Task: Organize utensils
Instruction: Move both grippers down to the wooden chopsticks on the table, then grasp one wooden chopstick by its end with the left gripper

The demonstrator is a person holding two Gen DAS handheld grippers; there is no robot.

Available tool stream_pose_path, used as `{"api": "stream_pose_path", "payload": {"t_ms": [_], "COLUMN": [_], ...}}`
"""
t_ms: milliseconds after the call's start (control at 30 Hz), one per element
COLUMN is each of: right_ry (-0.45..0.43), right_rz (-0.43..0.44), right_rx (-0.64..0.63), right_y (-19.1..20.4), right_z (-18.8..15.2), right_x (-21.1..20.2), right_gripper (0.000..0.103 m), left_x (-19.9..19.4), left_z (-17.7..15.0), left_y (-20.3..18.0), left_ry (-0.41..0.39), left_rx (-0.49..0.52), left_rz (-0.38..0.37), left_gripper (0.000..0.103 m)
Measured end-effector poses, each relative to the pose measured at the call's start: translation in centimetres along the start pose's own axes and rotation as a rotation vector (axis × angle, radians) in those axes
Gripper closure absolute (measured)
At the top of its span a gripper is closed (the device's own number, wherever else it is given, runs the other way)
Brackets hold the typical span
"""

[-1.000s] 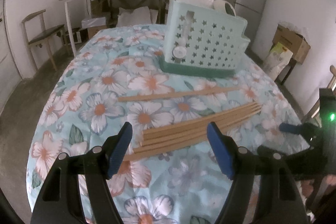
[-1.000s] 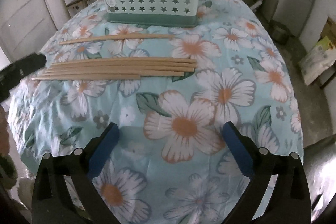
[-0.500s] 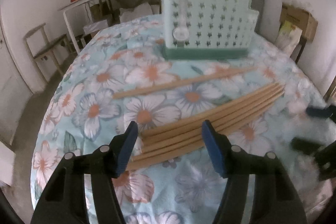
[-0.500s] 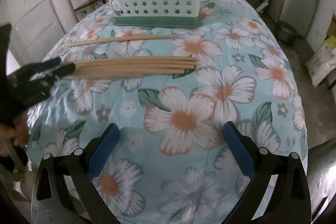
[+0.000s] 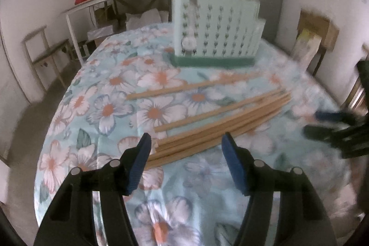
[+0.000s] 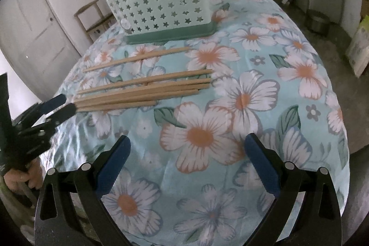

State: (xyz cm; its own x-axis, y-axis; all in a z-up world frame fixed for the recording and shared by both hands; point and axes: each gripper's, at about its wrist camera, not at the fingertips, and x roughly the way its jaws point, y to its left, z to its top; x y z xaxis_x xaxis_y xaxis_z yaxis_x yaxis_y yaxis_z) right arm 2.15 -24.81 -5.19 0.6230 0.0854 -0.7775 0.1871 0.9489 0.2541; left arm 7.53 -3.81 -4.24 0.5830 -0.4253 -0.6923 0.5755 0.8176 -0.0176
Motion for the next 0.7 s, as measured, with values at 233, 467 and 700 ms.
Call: {"api": "stream_pose_path", "payload": {"t_ms": [233, 467, 700], "right_ry": [-0.014, -0.01, -0.015], "right_rz": [0.018, -0.001, -0.009], "right_rx": [0.034, 0.029, 0.039], "right_y": [-0.4, -0.3, -0.1], "right_z": [0.0, -0.1, -0.1], "right_x": [-0.2, -0.2, -0.1], "right_gripper": [0.008, 0.008, 0.008], "left_x": [-1.8, 0.5, 1.9], "left_z": [-1.2, -4.3, -6.8], "left_y": [2.5, 8.4, 11.9], "left_ry": [0.059, 0.143, 0.109], "left_rx": [-0.236, -0.747, -1.158], "left_rz": [-0.141, -0.303, -0.45], "left_gripper": [0.054, 0.067, 0.072]}}
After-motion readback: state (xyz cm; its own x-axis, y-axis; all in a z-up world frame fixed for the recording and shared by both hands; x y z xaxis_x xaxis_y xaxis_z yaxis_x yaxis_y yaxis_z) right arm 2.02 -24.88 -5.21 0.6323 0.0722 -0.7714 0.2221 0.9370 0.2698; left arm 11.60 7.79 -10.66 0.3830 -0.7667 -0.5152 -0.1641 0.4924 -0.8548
